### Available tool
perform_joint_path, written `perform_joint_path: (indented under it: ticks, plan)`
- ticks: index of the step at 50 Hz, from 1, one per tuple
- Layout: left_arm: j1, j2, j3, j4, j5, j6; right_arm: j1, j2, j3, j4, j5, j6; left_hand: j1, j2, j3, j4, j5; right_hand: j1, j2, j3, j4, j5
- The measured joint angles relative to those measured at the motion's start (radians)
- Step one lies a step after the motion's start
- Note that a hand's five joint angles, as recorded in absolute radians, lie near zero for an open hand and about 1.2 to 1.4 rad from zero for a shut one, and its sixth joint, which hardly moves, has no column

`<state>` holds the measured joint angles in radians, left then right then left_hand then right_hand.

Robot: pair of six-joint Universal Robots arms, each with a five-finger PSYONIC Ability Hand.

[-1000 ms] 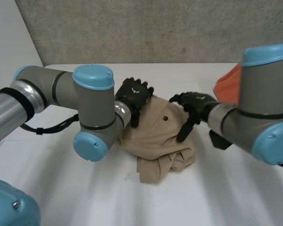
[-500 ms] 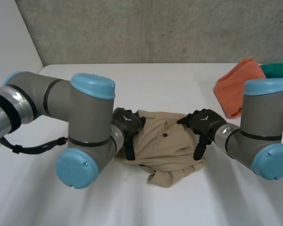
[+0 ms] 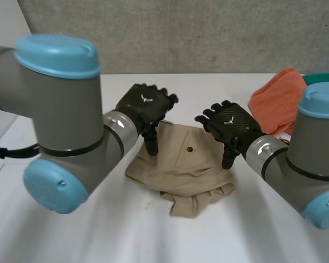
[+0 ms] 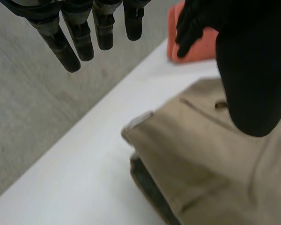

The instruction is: Fold the laundry.

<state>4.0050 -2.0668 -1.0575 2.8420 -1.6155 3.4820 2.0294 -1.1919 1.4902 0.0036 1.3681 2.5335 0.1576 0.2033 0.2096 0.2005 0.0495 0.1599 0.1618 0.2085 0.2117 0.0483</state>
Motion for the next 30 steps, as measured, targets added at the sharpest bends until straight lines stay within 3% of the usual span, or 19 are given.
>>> perform_joint_path:
  ticks: [7, 14, 23, 30]
  plan:
    - [0.002, 0.080, -0.017, 0.020, 0.108, -0.053, 0.037, -0.086, 0.098, -0.015, 0.010, 0.035, 0.000, 0.000, 0.000, 0.000, 0.000, 0.000, 0.000, 0.000, 0.000, 0.000]
    - [0.003, 0.145, -0.049, 0.054, 0.299, -0.149, 0.071, -0.152, 0.267, -0.107, 0.034, 0.116, 0.000, 0.000, 0.000, 0.000, 0.000, 0.000, 0.000, 0.000, 0.000, 0.000]
    - [-0.001, 0.169, -0.090, 0.094, 0.463, -0.217, 0.101, -0.153, 0.476, -0.411, 0.123, 0.180, 0.000, 0.000, 0.000, 0.000, 0.000, 0.000, 0.000, 0.000, 0.000, 0.000]
    - [-0.015, 0.159, -0.106, 0.100, 0.523, -0.232, 0.138, -0.108, 0.547, -0.609, 0.175, 0.185, 0.000, 0.000, 0.000, 0.000, 0.000, 0.000, 0.000, 0.000, 0.000, 0.000]
